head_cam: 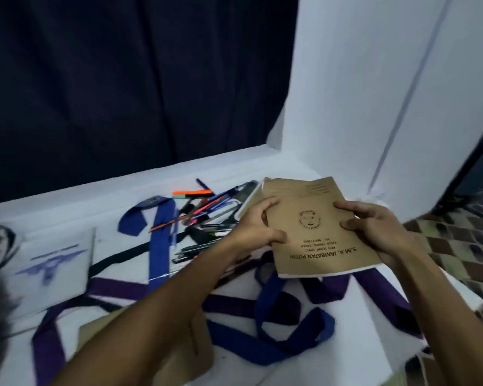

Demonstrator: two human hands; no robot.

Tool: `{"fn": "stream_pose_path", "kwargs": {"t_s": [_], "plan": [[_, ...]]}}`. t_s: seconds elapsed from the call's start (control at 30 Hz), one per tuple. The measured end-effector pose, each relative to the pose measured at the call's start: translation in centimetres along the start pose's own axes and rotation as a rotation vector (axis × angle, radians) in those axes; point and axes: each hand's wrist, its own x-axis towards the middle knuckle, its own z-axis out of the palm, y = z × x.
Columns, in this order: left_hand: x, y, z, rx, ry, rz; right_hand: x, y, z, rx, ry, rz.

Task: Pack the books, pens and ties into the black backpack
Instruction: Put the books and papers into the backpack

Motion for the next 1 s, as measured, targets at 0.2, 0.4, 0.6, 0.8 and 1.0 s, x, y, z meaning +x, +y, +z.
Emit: {"fn": "stream_pose_path", "kwargs": {"t_s": [0.2, 0.4, 0.6, 0.8, 1.0], "plan": [[-12.4, -3.9, -11.6, -0.081, 0.197, -0.126, 0.9, 2.1, 13.7, -0.166, -0.521, 0.097], [-27.3, -8.7, -18.6, 0.032, 0.278, -0.305, -0.6, 6.0, 25.8, -0.458, -0.991, 0.103], [-31.8, -10.9, -21.4, 0.766, 0.397, -0.173, -2.1, 6.9, 32.4, -0.953, -1.296, -0.042], [-27.8, -15.2, -20.1, 1.182, 0.041, 0.157, -4.5, 7.5, 35.0, -1.374, -1.205, -0.524], [-23.3, -12.6, -20.4, 1.355, -0.129, -0.048, -3.5, 8.7, 29.9, -1.364, -0.975, -0.705]]}}
